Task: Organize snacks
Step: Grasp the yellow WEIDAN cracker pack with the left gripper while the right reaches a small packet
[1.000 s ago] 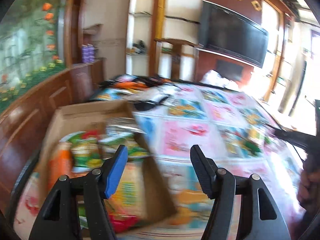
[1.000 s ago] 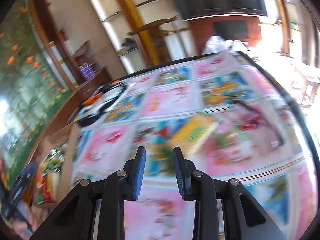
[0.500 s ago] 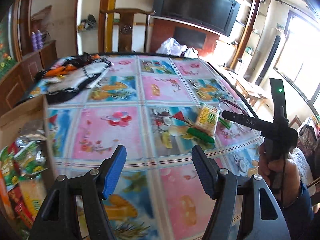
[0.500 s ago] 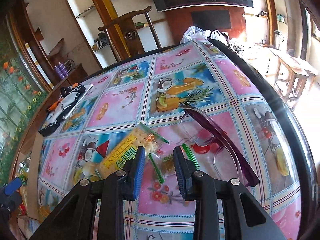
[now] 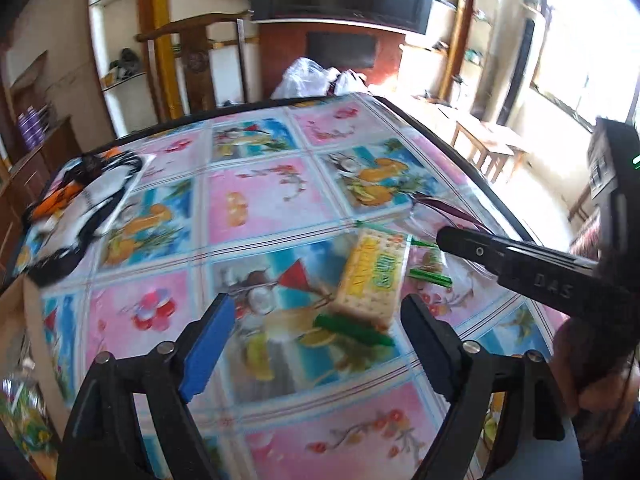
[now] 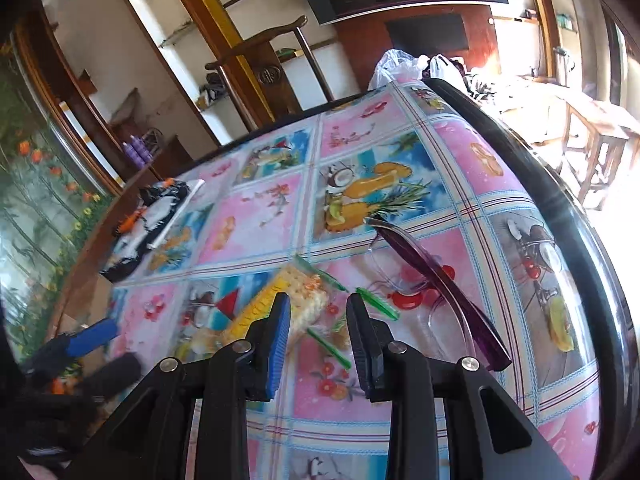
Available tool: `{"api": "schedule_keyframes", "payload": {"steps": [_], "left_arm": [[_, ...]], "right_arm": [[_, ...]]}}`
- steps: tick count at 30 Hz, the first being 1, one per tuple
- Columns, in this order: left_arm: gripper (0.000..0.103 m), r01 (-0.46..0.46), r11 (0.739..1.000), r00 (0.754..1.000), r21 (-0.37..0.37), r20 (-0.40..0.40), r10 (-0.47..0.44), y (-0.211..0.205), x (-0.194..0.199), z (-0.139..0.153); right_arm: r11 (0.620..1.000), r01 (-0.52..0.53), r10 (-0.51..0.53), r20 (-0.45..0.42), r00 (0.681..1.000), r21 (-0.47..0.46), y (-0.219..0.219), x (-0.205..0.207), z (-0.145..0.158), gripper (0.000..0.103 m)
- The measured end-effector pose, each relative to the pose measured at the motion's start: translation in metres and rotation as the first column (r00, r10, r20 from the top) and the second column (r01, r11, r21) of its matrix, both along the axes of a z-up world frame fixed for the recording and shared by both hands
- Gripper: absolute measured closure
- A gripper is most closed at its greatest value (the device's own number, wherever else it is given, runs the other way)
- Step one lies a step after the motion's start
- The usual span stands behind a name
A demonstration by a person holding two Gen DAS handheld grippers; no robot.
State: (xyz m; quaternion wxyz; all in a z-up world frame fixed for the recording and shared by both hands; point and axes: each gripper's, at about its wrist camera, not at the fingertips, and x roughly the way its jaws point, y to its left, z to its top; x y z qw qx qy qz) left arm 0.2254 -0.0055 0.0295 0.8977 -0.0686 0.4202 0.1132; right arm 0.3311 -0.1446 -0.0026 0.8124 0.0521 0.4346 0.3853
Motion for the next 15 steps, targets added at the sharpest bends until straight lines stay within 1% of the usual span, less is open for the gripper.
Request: {"api": "schedule_keyframes", "payload": {"steps": [3, 5, 6, 8, 10, 12, 13, 14, 15], "left_arm": [[0.017, 0.025, 0.999, 0.998, 0.042, -0.050, -0.023, -0.007, 0.027, -0.015], [0.017, 0.012, 0.996, 0.997, 0.085, -0.075, -0.005, -0.008, 0.039, -0.024], [0.017, 0.014, 0.996, 0.997, 0.093, -0.079, -0.006, -0.009, 0.043, -0.027], [0.017, 0.034, 0.995, 0.995, 0.090, -0.099, -0.026, -0.013, 0.052, -0.034], [0.017, 0.056, 0.995, 0.994, 0.080, -0.095, -0.048, -0.020, 0.056, -0.038], [0.017, 0.042, 0.992, 0.994, 0.115, -0.106, -0.030, -0.026, 0.062, -0.043], [0.017, 0.031, 0.992, 0.994, 0.119, -0.106, -0.018, -0.026, 0.063, -0.046], [0.018, 0.015, 0.994, 0.994, 0.110, -0.112, -0.003, -0.024, 0.066, -0.049], [0.021, 0.003, 0.995, 0.993, 0.096, -0.114, 0.008, -0.021, 0.067, -0.052]], "right_arm": [[0.999, 0.021, -0.021, 0.008, 1.000, 0.031, -0.008, -0.002, 0.010, 0.073], [0.998, 0.039, -0.040, 0.011, 0.999, 0.053, -0.014, -0.003, 0.016, 0.072], [0.997, 0.047, -0.048, 0.012, 0.999, 0.063, -0.018, -0.003, 0.019, 0.072], [0.995, 0.069, -0.070, 0.015, 0.997, 0.070, -0.022, -0.002, 0.023, 0.072], [0.994, 0.084, -0.086, 0.016, 0.996, 0.068, -0.024, -0.001, 0.024, 0.072], [0.993, 0.099, -0.100, 0.004, 0.995, 0.069, -0.026, 0.001, 0.023, 0.072], [0.992, 0.103, -0.103, -0.004, 0.995, 0.070, -0.027, 0.002, 0.022, 0.072], [0.992, 0.101, -0.101, -0.013, 0.995, 0.070, -0.027, 0.003, 0.021, 0.072], [0.992, 0.101, -0.100, -0.019, 0.995, 0.070, -0.027, 0.003, 0.020, 0.072]]}}
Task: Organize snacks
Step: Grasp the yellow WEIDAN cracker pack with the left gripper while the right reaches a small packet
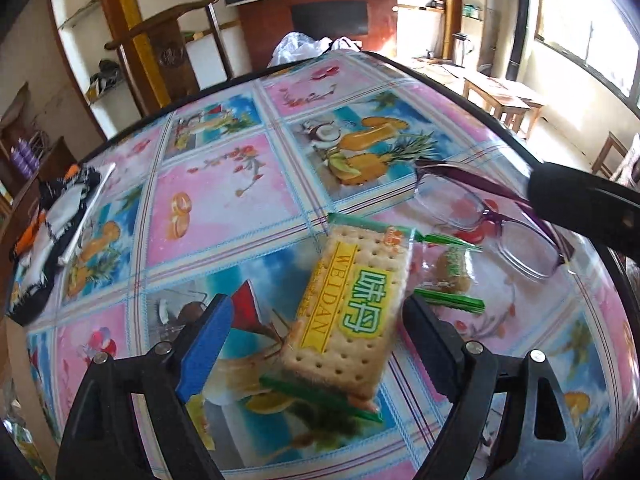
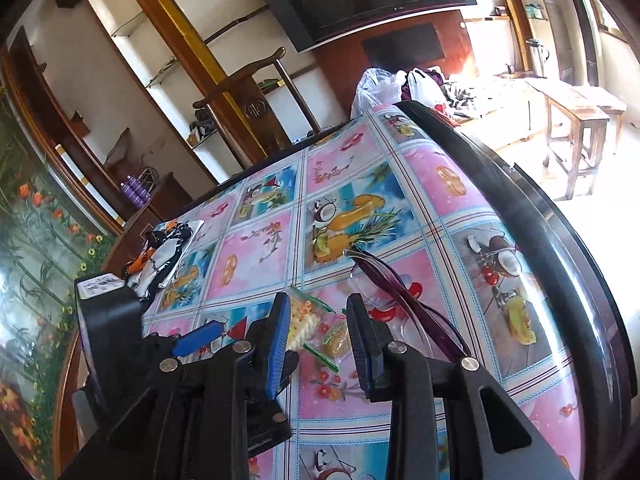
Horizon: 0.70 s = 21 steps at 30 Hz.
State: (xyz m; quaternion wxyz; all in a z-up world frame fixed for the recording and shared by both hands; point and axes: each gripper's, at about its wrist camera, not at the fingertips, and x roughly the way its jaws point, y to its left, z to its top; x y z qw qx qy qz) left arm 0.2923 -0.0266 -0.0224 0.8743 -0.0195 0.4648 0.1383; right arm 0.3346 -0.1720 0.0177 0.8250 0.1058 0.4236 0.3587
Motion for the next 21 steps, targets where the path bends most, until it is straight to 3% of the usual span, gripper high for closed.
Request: {"api": "schedule_keyframes", "payload": {"steps": [2, 4, 5, 10, 19, 21], "left_arm": [[0.034, -0.022, 0.999, 1.000, -0.048, 0.011, 0.023, 0.010, -0.003, -0.005], [0.055, -0.061, 0.996, 0.998, -0.060, 0.028, 0.063, 0.021, -0.009, -0.003], [0.057, -0.079, 0.996, 0.996, -0.050, 0.023, 0.081, 0.025, -0.012, -0.002], [0.057, -0.142, 0.989, 0.990, -0.045, 0.019, 0.143, 0.044, -0.046, -0.002], [0.058, -0.177, 0.980, 0.983, -0.087, 0.026, 0.180, 0.046, -0.131, -0.001], [0.058, -0.182, 0.978, 0.981, -0.102, 0.044, 0.187, 0.049, -0.136, -0.002]], "right_arm": [[1.000, -0.003, 0.003, -0.005, 1.000, 0.001, 0.000, 0.000, -0.001, 0.072], [1.000, -0.008, 0.008, -0.007, 1.000, 0.002, 0.000, -0.001, -0.001, 0.072], [1.000, -0.009, 0.009, -0.008, 1.000, 0.001, 0.000, -0.001, -0.002, 0.072], [0.999, -0.022, 0.022, -0.015, 1.000, -0.036, 0.010, 0.000, -0.011, 0.072], [0.964, -0.023, 0.044, 0.074, 0.996, -0.263, 0.045, -0.007, -0.040, 0.073], [0.955, -0.078, 0.094, 0.044, 0.995, -0.287, 0.052, -0.010, -0.048, 0.073]]}}
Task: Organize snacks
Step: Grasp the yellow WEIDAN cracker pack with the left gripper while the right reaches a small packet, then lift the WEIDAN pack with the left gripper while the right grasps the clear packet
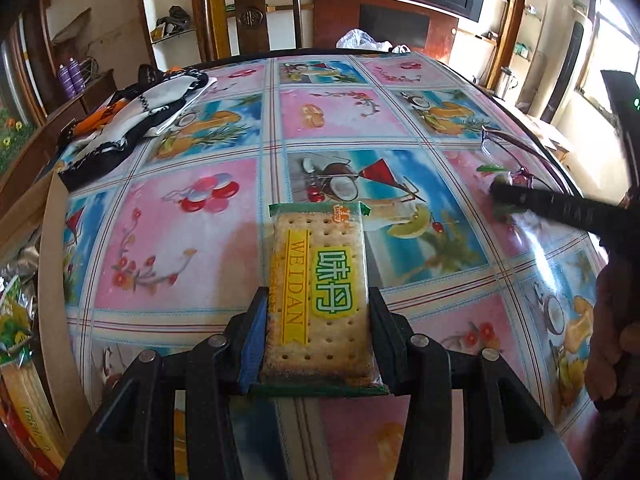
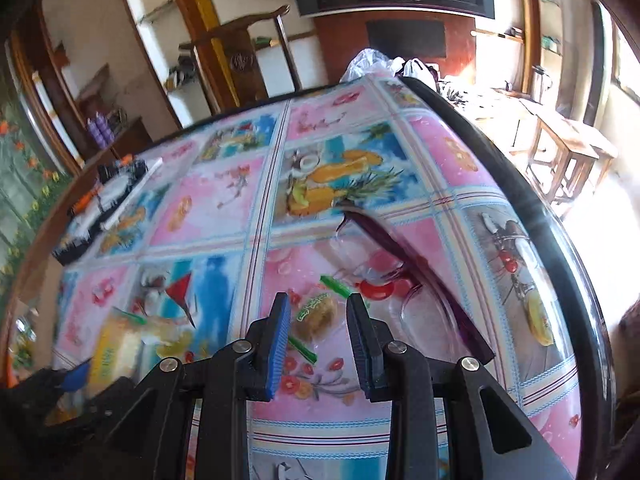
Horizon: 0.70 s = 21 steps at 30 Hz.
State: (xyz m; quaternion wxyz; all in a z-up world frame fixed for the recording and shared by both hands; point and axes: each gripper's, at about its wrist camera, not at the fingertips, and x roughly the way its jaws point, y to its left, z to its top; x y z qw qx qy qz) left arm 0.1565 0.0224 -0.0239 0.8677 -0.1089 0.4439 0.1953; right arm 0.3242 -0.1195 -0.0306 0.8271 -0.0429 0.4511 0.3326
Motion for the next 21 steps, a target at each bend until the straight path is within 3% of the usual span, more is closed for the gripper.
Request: {"api": "schedule_keyframes", "payload": {"steps": [3, 6, 9, 18, 21], "left_arm": [[0.058, -0.010, 0.999, 1.000, -0.030, 0.019, 0.010, 0.008, -0.006, 0.001], [0.058, -0.023, 0.998, 0.999, -0.054, 0.035, 0.025, 0.016, -0.009, 0.001], [0.058, -0.031, 0.997, 0.998, -0.071, 0.044, 0.035, 0.021, -0.009, 0.002], [0.057, -0.038, 0.998, 0.998, -0.051, 0.046, 0.041, 0.020, -0.008, 0.002], [0.048, -0.043, 0.999, 0.998, -0.029, 0.054, 0.045, 0.018, -0.005, 0.000]], "right_arm": [[0.987, -0.160, 0.161, -0.047, 0.986, 0.016, 0.014, -0.021, 0.001, 0.073], [0.967, -0.224, 0.235, -0.084, 0.968, 0.123, 0.011, -0.033, 0.012, 0.072], [0.977, -0.169, 0.177, -0.047, 0.983, 0.132, 0.002, -0.031, 0.020, 0.072], [0.988, -0.120, 0.130, -0.094, 0.987, 0.101, 0.015, -0.033, 0.002, 0.068], [0.990, -0.131, 0.134, -0.051, 0.990, 0.060, 0.030, -0.043, -0.005, 0.067]]}}
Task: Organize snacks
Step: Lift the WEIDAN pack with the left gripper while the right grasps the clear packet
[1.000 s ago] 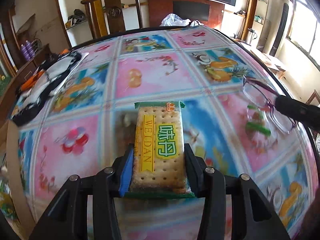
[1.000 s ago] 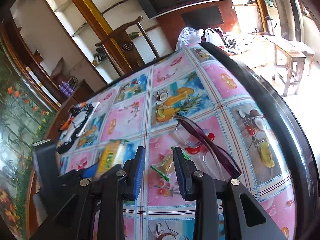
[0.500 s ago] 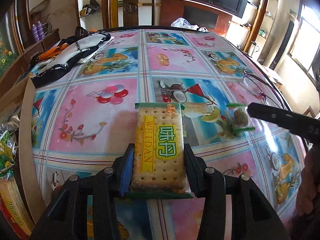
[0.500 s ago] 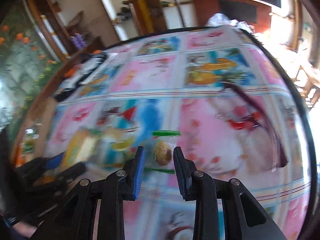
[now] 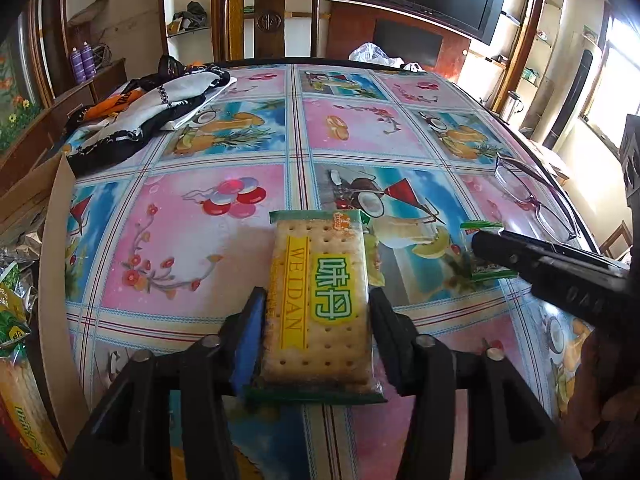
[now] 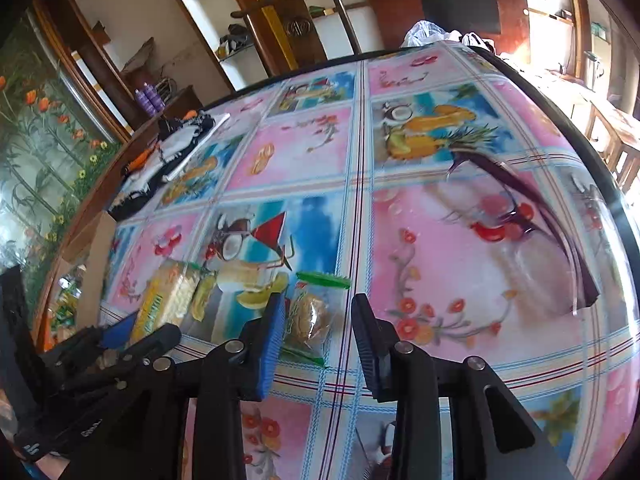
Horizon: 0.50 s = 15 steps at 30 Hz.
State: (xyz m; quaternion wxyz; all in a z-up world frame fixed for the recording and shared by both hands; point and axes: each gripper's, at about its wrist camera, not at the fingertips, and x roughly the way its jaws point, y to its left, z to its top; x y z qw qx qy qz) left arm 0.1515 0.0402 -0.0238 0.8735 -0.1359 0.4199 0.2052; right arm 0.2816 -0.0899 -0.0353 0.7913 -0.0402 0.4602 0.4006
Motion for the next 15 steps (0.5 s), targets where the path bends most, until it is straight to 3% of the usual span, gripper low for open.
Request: {"api": "schedule_keyframes", "payload": {"steps": [2, 3, 5, 9, 15], "left_arm": [[0.049, 0.006, 0.999, 1.000, 0.037, -0.005, -0.006, -0.005, 0.002, -0.002], [0.057, 0.004, 0.998, 1.000, 0.055, -0.006, -0.004, -0.007, 0.002, -0.002], [0.058, 0.002, 0.998, 1.000, 0.056, 0.003, -0.002, -0.006, 0.001, -0.002], [0.058, -0.029, 1.000, 0.999, 0.001, 0.045, 0.029, 0.006, -0.006, 0.003], [0.058, -0.070, 0.993, 0.993, 0.092, 0.107, 0.060, 0.002, -0.013, 0.020]], "right_arm": [[0.999, -0.016, 0.020, 0.073, 0.997, -0.045, 0.010, -0.009, 0.000, 0.067], [0.997, -0.017, 0.026, 0.109, 0.994, -0.076, 0.014, -0.014, 0.000, 0.067], [0.994, -0.031, 0.046, 0.141, 0.989, -0.106, 0.019, -0.021, 0.000, 0.073], [0.993, -0.065, 0.080, 0.159, 0.984, -0.100, 0.017, -0.031, 0.005, 0.077], [0.999, -0.049, 0.050, 0.226, 0.973, -0.013, 0.006, -0.040, 0.026, 0.077]]}}
